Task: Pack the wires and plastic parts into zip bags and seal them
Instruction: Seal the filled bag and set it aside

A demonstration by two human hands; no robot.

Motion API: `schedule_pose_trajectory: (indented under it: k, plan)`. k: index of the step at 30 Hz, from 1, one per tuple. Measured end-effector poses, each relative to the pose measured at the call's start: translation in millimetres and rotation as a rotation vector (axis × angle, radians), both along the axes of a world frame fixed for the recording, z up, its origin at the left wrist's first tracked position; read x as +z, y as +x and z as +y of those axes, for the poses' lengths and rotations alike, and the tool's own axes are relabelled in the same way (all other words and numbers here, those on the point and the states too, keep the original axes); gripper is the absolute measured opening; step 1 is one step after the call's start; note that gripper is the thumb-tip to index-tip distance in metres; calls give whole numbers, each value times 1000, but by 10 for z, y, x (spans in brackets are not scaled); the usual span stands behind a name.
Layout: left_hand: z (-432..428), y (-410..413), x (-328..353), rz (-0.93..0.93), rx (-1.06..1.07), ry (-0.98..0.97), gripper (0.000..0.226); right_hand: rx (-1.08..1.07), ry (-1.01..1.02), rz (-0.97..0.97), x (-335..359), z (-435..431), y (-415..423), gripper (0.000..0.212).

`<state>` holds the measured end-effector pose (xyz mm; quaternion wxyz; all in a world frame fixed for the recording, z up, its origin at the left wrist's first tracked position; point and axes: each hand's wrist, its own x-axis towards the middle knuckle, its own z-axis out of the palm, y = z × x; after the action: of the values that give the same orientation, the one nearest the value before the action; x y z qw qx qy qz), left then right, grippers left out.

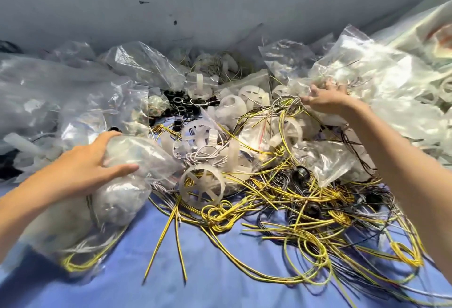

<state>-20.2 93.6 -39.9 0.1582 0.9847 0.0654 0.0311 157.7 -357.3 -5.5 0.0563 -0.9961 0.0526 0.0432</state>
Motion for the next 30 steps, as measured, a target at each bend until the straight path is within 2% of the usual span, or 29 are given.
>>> schedule_pose_trajectory:
  k: [2,4,5,7,9,11,13,14,19,21,23,27,30]
  plan:
    - [-15,6,95,9,-66,-260,60,-22,58,-126,138,194,-150,62]
    - [-61,-3,220,-23,-127,-525,28,10,165,-373,277,536,-391,57]
    - [-93,-12,308,-45,-140,-618,21,104,241,-489,352,760,-569,57]
    - [-172,-42,518,-103,-155,-755,28,419,445,-609,480,1224,-1014,57]
    - [-328,-68,725,-206,-176,-877,29,728,652,-500,452,1611,-1520,67]
    - [-561,-54,860,-305,-206,-1023,23,895,767,-340,289,1911,-2004,88]
    - [-797,-7,898,-331,-200,-1172,13,908,798,-347,131,2065,-2252,107]
    - [-906,17,891,-310,-179,-1231,9,871,795,-392,91,2067,-2256,110]
    - [-1179,134,805,-202,-182,-1600,17,763,808,-485,149,1737,-1821,97]
    - [-1223,219,748,-260,-187,-1599,17,683,783,-566,222,1607,-1642,91]
    - [-1227,291,652,-298,-201,-1449,19,571,765,-671,348,1456,-1439,85]
    - [-1119,358,413,-183,-184,-1231,15,307,784,-891,659,969,-861,75]
    - [-1075,371,298,-136,-163,-1123,16,83,724,-854,716,459,-368,71]
